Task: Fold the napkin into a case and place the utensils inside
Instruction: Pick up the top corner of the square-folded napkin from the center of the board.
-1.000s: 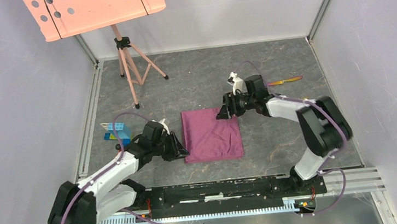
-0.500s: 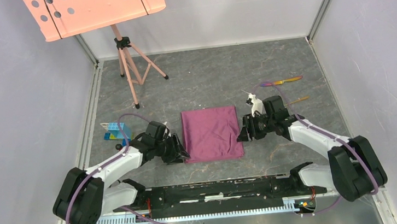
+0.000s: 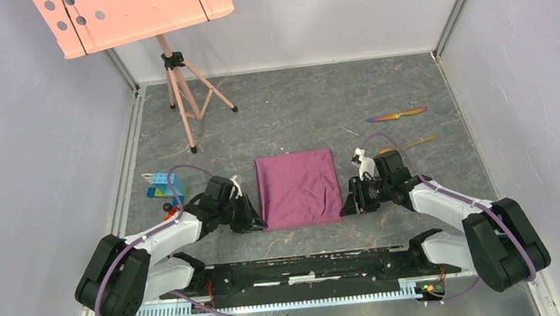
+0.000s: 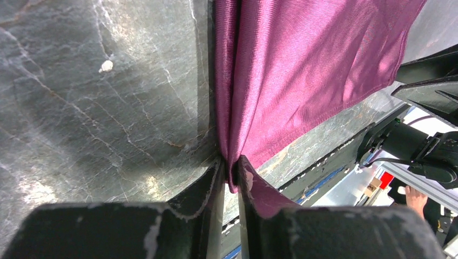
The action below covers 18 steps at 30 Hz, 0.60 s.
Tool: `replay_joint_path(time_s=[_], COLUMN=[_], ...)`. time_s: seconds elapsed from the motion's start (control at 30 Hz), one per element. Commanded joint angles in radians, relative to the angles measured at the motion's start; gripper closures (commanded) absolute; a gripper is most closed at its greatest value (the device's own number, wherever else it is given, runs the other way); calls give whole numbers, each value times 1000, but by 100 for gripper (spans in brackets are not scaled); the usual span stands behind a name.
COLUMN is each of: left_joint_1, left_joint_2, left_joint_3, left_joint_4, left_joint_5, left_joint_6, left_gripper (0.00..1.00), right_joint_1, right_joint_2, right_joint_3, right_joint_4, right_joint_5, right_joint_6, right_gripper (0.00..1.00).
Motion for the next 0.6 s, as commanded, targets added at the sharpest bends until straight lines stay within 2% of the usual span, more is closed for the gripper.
replay_joint_path(time_s=[0.0,0.17,0.27,0.57], left_joint_1=[0,-1,-1,0], left_joint_2=[-4,-20,-14,-2], left_joint_3=[-36,-44,-43,-36], left_joint_4=[-12,-2,2,8], left_joint_5=[-27,-21,-17,-11], left_joint_6=[-16,-27,-29,-29], left_gripper=[79,79,80,80], right_joint_1=[-3,-2,-1,0], right_joint_2=[-31,-64,-62,-40], right_joint_3=[6,29,17,-51], right_joint_4=[22,-2,3,118], right_joint_5=[8,18,-2,-56], right_joint_6=[0,1,10,73], right_gripper=[60,60,64,65])
